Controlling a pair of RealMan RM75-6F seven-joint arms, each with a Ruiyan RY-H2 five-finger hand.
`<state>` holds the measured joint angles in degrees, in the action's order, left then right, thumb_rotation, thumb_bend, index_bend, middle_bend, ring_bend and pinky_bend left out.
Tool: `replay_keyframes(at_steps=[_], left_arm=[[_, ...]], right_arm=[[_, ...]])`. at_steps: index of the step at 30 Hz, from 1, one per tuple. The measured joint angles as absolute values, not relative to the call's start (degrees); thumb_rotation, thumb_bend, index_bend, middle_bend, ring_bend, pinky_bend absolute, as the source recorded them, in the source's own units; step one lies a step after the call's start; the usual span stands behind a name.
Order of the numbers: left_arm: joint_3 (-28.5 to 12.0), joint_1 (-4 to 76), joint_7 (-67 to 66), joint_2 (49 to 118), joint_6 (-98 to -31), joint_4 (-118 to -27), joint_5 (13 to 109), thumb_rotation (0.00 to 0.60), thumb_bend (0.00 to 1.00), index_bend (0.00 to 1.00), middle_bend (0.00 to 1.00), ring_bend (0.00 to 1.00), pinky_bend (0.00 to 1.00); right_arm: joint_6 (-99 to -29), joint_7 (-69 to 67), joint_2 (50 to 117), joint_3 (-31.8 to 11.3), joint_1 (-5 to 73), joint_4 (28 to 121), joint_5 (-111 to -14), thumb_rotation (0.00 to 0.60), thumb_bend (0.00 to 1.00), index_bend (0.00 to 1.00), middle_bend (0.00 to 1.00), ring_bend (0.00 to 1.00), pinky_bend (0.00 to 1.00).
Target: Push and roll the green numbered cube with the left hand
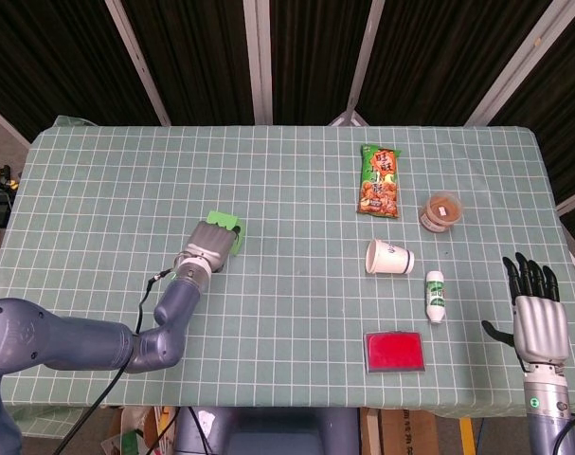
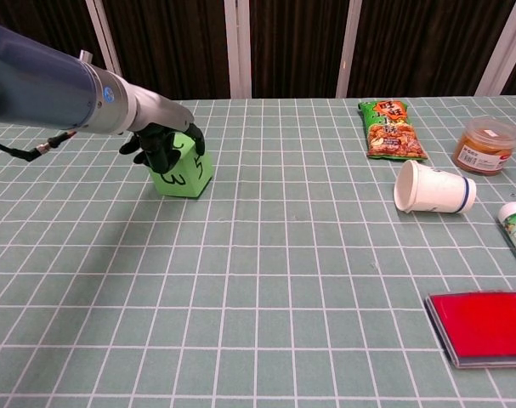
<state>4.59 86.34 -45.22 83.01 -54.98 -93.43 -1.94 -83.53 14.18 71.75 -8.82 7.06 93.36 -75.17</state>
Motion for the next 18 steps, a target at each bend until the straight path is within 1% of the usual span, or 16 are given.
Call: replay_keyframes(at_steps=[5,9,12,14,16,18], left_arm=[[3.2,85.8,-45.9,83.2,-55.7,-93.4,-2.0,0.600,0.92,0.16,0.77,0.68,0.73],[1.2,85.3,-45.1,83.1,-57.0,-94.1,-0.1,0.600,0.87,0.16,0.69,0.63,0.73],[-0.7,84.8,-43.6,82.6,-58.6,-96.0,2.8,0.600,0.82,0.18,0.62,0.56,0.73],[-2.0,84.3,-42.4,81.7,-59.7,-98.1,4.7,0.600,0.74,0.19,0.54,0.48,0.70],[-3.2,83.5,-40.9,80.2,-61.4,-101.1,7.1,0.600,0.63,0.19,0.46,0.40,0.62],[-4.1,82.4,-39.4,78.1,-63.5,-105.1,10.1,0.600,0.50,0.18,0.36,0.30,0.49]], right_arm=[[-83.5,14.2,71.7,-8.9,7.1,93.4,-74.9,0.600,0.04,0.07,0.00,0.02,0.00],[-83.7,14.3,71.7,-8.9,7.1,93.6,-75.0,0.600,0.04,0.07,0.00,0.02,0.00],[-83.7,14.4,71.7,-8.8,7.1,93.7,-75.1,0.600,0.04,0.07,0.00,0.02,0.00],[-83.6,14.4,71.6,-8.7,7.1,93.8,-75.2,0.600,0.04,0.07,0.00,0.02,0.00],[-83.6,14.2,71.5,-8.6,7.0,93.8,-75.3,0.600,0.04,0.07,0.00,0.02,0.00],[-83.4,14.0,71.4,-8.6,7.0,93.9,-75.3,0.600,0.04,0.07,0.00,0.02,0.00]])
